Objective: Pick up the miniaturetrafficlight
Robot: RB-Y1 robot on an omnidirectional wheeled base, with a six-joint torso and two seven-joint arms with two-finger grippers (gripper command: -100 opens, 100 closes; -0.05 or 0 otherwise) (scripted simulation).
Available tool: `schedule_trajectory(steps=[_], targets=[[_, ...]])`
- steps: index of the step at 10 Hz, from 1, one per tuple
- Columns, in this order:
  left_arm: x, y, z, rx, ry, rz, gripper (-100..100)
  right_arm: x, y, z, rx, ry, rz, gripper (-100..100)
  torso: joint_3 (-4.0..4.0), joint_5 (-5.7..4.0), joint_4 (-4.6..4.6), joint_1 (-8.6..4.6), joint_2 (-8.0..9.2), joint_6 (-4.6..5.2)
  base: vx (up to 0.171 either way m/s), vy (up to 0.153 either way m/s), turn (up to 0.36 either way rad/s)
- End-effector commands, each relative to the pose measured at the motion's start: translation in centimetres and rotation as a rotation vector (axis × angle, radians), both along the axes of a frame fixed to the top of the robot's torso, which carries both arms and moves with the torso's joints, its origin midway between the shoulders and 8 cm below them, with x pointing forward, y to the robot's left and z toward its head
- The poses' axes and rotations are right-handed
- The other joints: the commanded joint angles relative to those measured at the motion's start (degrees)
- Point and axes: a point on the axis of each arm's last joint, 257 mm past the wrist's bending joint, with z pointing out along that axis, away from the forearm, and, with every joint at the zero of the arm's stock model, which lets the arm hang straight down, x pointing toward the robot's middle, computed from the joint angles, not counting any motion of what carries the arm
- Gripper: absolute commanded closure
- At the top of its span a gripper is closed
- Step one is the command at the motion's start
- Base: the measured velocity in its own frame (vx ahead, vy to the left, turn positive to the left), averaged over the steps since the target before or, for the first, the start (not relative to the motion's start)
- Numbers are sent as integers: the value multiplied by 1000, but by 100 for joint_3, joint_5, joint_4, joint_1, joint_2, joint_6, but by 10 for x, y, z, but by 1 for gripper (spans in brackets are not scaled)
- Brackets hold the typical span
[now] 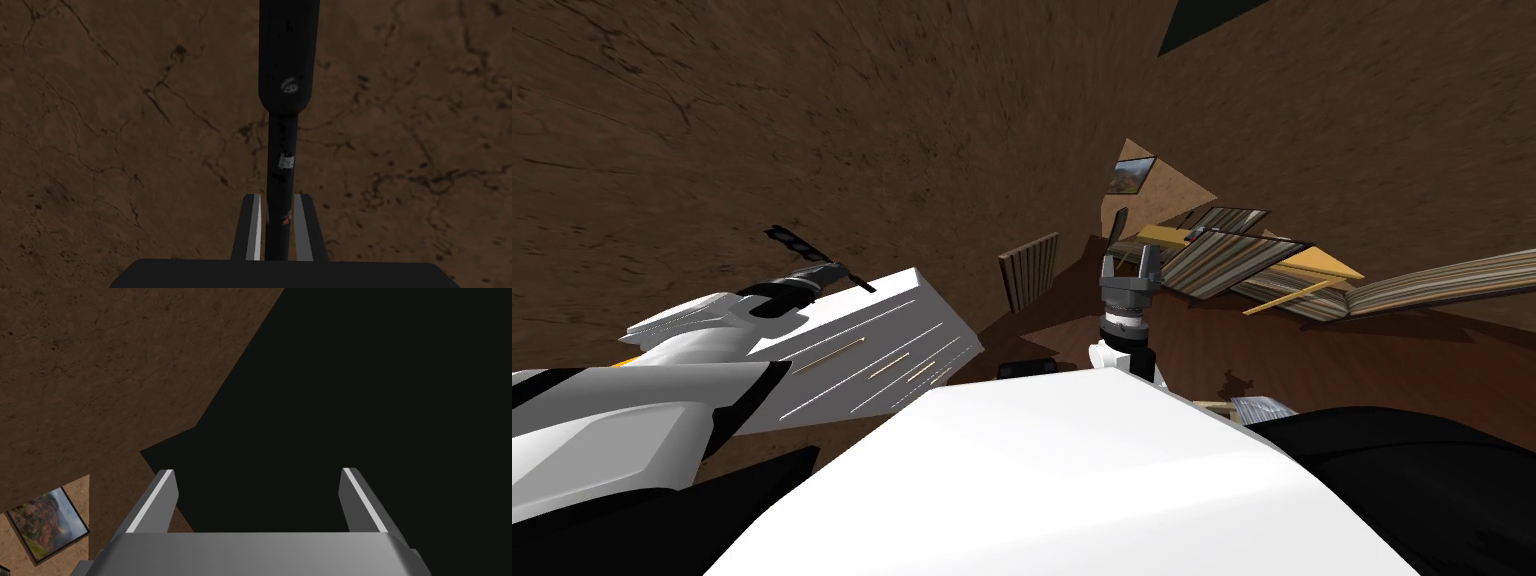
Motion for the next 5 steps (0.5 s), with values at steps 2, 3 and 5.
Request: schedule_trajectory(steps=[2, 3, 5], targets=[[0, 0, 0, 0, 0, 1, 100, 0, 0, 0, 0, 0, 0, 0, 0, 1, 0, 1, 0, 2, 0, 0, 0], [0, 0, 0, 0, 0, 1, 100, 0, 0, 0, 0, 0, 0, 0, 0, 0, 0, 1, 0, 2, 0, 0, 0], [-4, 6, -4, -20, -15, 30, 100, 0, 0, 0, 0, 0, 0, 0, 0, -1, 1, 0, 0, 2, 59, 34, 122]])
